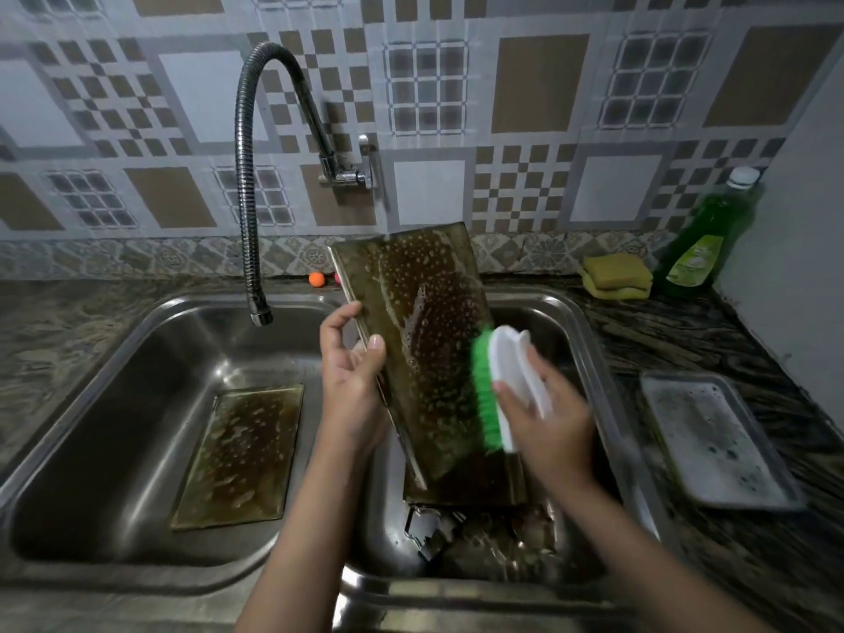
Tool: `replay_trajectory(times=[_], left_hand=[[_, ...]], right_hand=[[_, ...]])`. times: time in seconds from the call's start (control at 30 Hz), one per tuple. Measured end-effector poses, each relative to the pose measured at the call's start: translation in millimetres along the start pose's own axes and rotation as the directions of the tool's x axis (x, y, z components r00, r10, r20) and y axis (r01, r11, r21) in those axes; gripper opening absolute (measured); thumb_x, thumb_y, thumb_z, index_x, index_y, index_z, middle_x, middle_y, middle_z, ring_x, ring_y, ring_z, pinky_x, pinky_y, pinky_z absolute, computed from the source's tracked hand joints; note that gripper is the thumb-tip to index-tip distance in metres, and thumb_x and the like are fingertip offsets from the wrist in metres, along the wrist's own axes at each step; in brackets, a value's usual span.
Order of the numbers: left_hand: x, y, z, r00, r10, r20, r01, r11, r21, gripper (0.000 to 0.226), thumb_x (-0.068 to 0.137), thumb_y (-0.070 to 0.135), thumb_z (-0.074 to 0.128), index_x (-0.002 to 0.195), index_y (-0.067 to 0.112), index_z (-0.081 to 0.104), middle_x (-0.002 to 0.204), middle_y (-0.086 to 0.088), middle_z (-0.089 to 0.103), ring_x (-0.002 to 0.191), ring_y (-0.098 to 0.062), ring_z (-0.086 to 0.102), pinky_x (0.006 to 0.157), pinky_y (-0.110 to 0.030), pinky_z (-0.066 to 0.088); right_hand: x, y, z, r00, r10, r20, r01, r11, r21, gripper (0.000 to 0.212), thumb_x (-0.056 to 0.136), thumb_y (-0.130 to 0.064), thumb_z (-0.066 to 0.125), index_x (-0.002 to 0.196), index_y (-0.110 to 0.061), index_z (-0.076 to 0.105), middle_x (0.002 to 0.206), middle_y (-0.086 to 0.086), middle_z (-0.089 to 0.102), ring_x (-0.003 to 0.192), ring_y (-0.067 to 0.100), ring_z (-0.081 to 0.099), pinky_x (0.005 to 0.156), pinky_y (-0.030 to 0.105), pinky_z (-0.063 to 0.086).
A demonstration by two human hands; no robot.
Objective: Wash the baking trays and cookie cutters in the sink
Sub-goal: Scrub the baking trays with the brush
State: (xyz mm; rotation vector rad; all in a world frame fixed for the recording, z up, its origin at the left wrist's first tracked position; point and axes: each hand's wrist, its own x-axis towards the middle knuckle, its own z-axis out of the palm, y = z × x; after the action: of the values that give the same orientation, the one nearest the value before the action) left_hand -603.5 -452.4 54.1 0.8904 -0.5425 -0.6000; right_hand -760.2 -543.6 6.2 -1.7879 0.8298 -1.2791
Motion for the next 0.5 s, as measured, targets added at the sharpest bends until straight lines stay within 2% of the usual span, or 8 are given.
replay_trajectory(times=[0.07,0.17,0.23,0.3,0.37,0.4,0.43,0.5], left_hand=[[-9.5,-11.5,6.5,0.999,-0.033,-0.005,0.033,0.999,0.018,0.037,0.090,-0.001,0.049,0.112,0.029,0.047,0.078,-0.006,0.066,0.059,-0.014,0.060,0.057,-0.027,0.053],[-17.4,-24.8,15.8,0.997,-0.072,-0.030,0.072,0.997,0.015,0.037,0.093,-0.004,0.044,0.111,0.028,0.049,0.085,-0.010,0.067,0.064,-0.014,0.063,0.059,-0.027,0.055],[-14.2,-21.3,14.5,0.994,-0.073,-0.085,0.074,0.997,0.011,0.039,0.093,-0.008,0.040,0.109,0.026,0.051,0.091,-0.011,0.068,0.070,-0.015,0.065,0.064,-0.026,0.056],[-9.9,-11.7,8.6,0.991,-0.032,-0.127,0.045,0.994,0.104,0.040,0.093,-0.011,0.041,0.111,0.024,0.051,0.104,-0.019,0.064,0.085,-0.020,0.063,0.081,-0.033,0.053],[-8.3,-4.8,2.3,0.986,-0.012,-0.167,0.044,0.981,0.191,0.039,0.092,-0.011,0.044,0.111,0.022,0.052,0.120,-0.025,0.057,0.101,-0.028,0.056,0.096,-0.047,0.044],[-8.8,-2.7,0.8,0.980,-0.026,-0.196,0.065,0.978,0.197,0.039,0.091,-0.012,0.045,0.110,0.021,0.053,0.119,-0.023,0.058,0.100,-0.028,0.055,0.095,-0.047,0.045],[-9.3,-1.8,0.8,0.974,-0.050,-0.223,0.091,0.980,0.177,0.039,0.090,-0.012,0.047,0.108,0.021,0.055,0.111,-0.018,0.061,0.092,-0.024,0.058,0.087,-0.041,0.051],[-9.6,-0.2,5.2,0.962,-0.108,-0.250,0.141,0.983,0.118,0.040,0.087,-0.015,0.049,0.104,0.019,0.060,0.094,-0.008,0.063,0.076,-0.015,0.061,0.068,-0.026,0.055]], right_hand=[[31.2,-3.8,-0.5,0.995,0.087,-0.056,-0.088,0.996,-0.013,0.060,0.077,-0.016,0.078,0.133,-0.011,0.054,0.123,-0.007,0.060,0.109,0.004,0.058,0.091,0.037,0.054],[34.3,-28.9,11.9,0.999,0.018,-0.028,-0.017,0.999,0.030,0.062,0.075,-0.025,0.079,0.131,-0.015,0.056,0.122,-0.023,0.054,0.106,-0.010,0.054,0.089,0.018,0.051],[1.4,-37.0,16.8,0.997,-0.016,0.075,0.009,0.996,0.089,0.063,0.072,-0.034,0.078,0.130,-0.028,0.055,0.119,-0.033,0.056,0.104,-0.011,0.058,0.085,0.014,0.051],[-35.4,-33.6,13.4,0.986,-0.035,0.161,0.014,0.991,0.135,0.060,0.072,-0.036,0.077,0.128,-0.040,0.055,0.119,-0.029,0.061,0.105,0.001,0.063,0.083,0.022,0.055],[-52.0,-20.7,5.8,0.981,0.008,0.195,-0.032,0.992,0.120,0.061,0.074,-0.027,0.080,0.126,-0.043,0.054,0.122,-0.023,0.061,0.110,0.009,0.062,0.084,0.030,0.057],[-52.8,-14.7,1.2,0.979,0.058,0.193,-0.081,0.990,0.116,0.064,0.074,-0.018,0.080,0.126,-0.044,0.053,0.124,-0.023,0.060,0.114,0.010,0.060,0.085,0.029,0.057],[-50.6,-10.7,-3.0,0.977,0.103,0.185,-0.128,0.984,0.126,0.066,0.074,-0.012,0.080,0.123,-0.045,0.053,0.125,-0.022,0.058,0.118,0.009,0.057,0.086,0.024,0.055],[-43.8,-14.2,-6.9,0.972,0.132,0.196,-0.156,0.981,0.113,0.065,0.071,-0.018,0.082,0.120,-0.049,0.054,0.124,-0.024,0.058,0.113,0.002,0.057,0.086,0.017,0.052]])
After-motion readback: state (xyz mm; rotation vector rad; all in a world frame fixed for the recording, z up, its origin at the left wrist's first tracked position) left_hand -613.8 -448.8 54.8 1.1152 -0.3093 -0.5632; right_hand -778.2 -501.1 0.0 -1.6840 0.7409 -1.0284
